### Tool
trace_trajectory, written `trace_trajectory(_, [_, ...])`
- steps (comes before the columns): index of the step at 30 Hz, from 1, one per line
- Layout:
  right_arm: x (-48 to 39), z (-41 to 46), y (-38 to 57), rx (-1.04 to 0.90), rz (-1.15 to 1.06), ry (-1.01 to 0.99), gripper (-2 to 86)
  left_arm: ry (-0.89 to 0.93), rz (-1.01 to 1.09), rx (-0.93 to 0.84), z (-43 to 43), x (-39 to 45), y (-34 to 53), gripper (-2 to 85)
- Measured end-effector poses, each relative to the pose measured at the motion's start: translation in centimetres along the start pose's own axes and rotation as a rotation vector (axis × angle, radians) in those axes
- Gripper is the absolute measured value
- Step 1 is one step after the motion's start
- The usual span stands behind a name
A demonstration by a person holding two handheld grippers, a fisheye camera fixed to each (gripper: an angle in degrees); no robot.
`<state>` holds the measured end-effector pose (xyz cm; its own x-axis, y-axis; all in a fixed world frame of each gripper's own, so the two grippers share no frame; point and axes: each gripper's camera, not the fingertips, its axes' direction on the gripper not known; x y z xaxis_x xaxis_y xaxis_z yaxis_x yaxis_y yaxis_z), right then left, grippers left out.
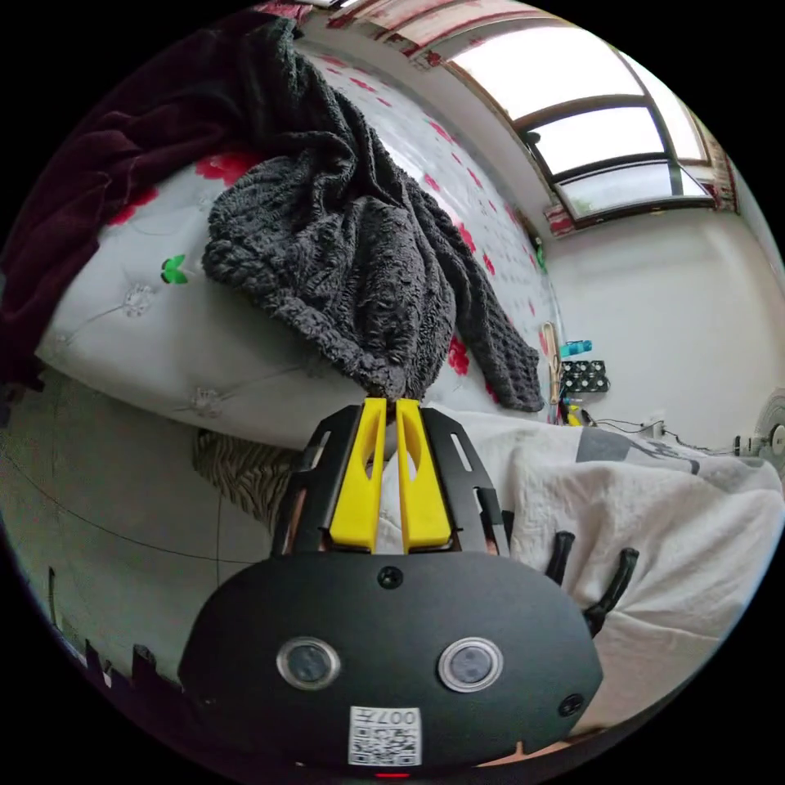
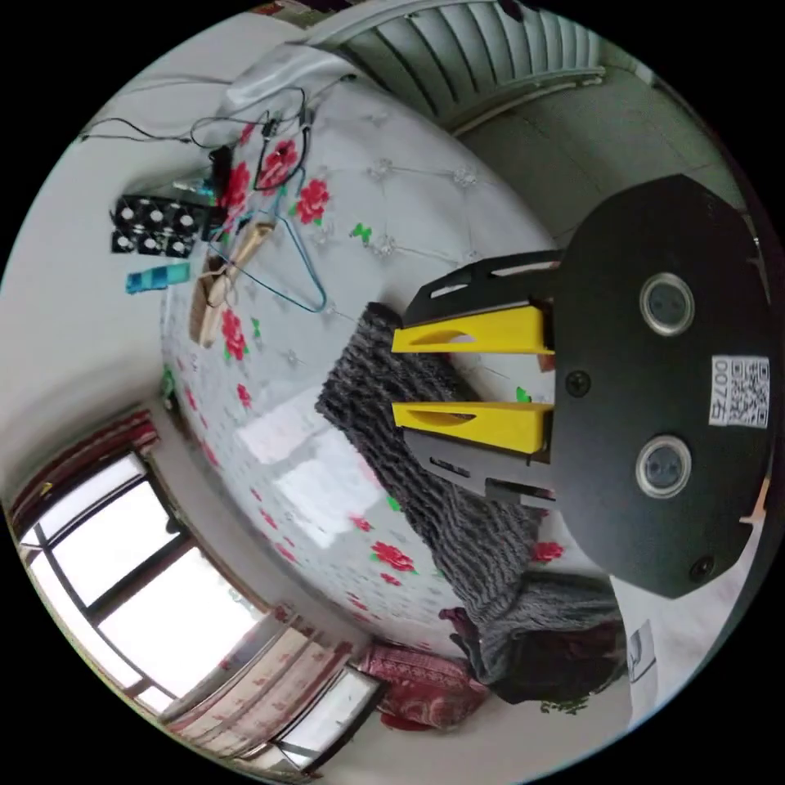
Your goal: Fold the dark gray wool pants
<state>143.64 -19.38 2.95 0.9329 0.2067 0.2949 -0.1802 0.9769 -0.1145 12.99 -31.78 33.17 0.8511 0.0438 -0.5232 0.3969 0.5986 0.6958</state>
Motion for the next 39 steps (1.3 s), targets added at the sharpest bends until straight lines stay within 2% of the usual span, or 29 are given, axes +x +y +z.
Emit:
trace_trajectory(2, [-2.5, -0.5, 0.3, 0.062, -0.079, 0.003, 6.8, -0.052, 0.011, 0.007, -0.6, 0.3, 0.9, -0.5])
trace_trajectory(5, [-9.4, 1.5, -0.5, 0.0, -0.345, -0.126, 7.4, -0.052, -0.021, 0.071, -2.0, 0.0, 2.4, -0.5])
trace_trajectory(7, [-16.1, 5.0, 0.0, -0.101, -0.566, -0.234, 7.9, -0.038, -0.041, 0.104, -2.6, -0.3, 3.3, -0.5])
trace_trajectory(10, [-23.9, 10.2, 2.5, -0.261, -0.766, -0.299, 8.4, -0.007, 0.049, 0.077, -3.4, 0.6, 4.4, -0.4])
trace_trajectory(13, [-29.4, 15.4, 7.8, -0.419, -0.953, -0.262, 8.8, -0.016, 0.134, 0.058, -4.9, 1.1, 5.4, -0.1])
trace_trajectory(14, [-30.0, 16.6, 9.1, -0.471, -0.994, -0.249, 8.9, -0.017, 0.118, 0.085, -5.7, 0.4, 5.9, 0.1])
trace_trajectory(16, [-30.6, 20.8, 15.0, -0.749, -1.112, -0.162, 8.6, -0.033, 0.041, 0.124, -6.9, -1.3, 6.3, 0.3])
trace_trajectory(18, [-29.7, 18.5, 17.2, -0.602, -1.142, -0.173, 8.2, -0.093, -0.083, 0.205, -9.0, -4.2, 6.6, 1.4])
trace_trajectory(22, [-27.9, 16.6, 19.6, -0.821, -1.149, -0.169, 7.9, -0.14, -0.182, 0.32, -11.3, -7.6, 5.1, 4.6])
trace_trajectory(24, [-28.2, 15.2, 18.5, -0.807, -1.126, -0.161, 7.9, -0.188, -0.161, 0.308, -10.3, -8.6, 1.9, 6.3])
trace_trajectory(26, [-29.6, 13.3, 16.3, -0.669, -1.09, -0.167, 8.0, -0.223, -0.134, 0.26, -8.1, -9.2, -1.1, 7.6])
trace_trajectory(29, [-34.8, 10.9, 12.5, -0.447, -1.012, -0.325, 8.6, -0.283, -0.099, 0.151, -3.4, -9.8, -5.7, 9.0])
trace_trajectory(32, [-43.7, 11.2, 11.4, -0.364, -1.056, -0.519, 9.4, -0.38, -0.103, 0.013, 1.1, -10.1, -8.1, 8.4])
trace_trajectory(33, [-48.1, 11.8, 11.8, -0.362, -1.1, -0.587, 9.6, -0.456, -0.048, 0.056, 1.2, -9.0, -8.1, 7.7])
trace_trajectory(35, [-55.1, 12.8, 13.0, -0.374, -1.172, -0.69, 9.9, -0.522, 0.021, 0.023, 2.5, -8.0, -8.2, 6.1])
trace_trajectory(37, [-64.7, 14.0, 15.8, -0.386, -1.286, -0.804, 10.2, -0.514, 0.111, 0.0, 3.4, -7.0, -7.8, 3.5])
trace_trajectory(39, [-71.5, 14.9, 18.4, -0.418, -1.362, -0.829, 10.2, -0.494, 0.088, 0.012, 3.4, -7.0, -7.2, 1.8])
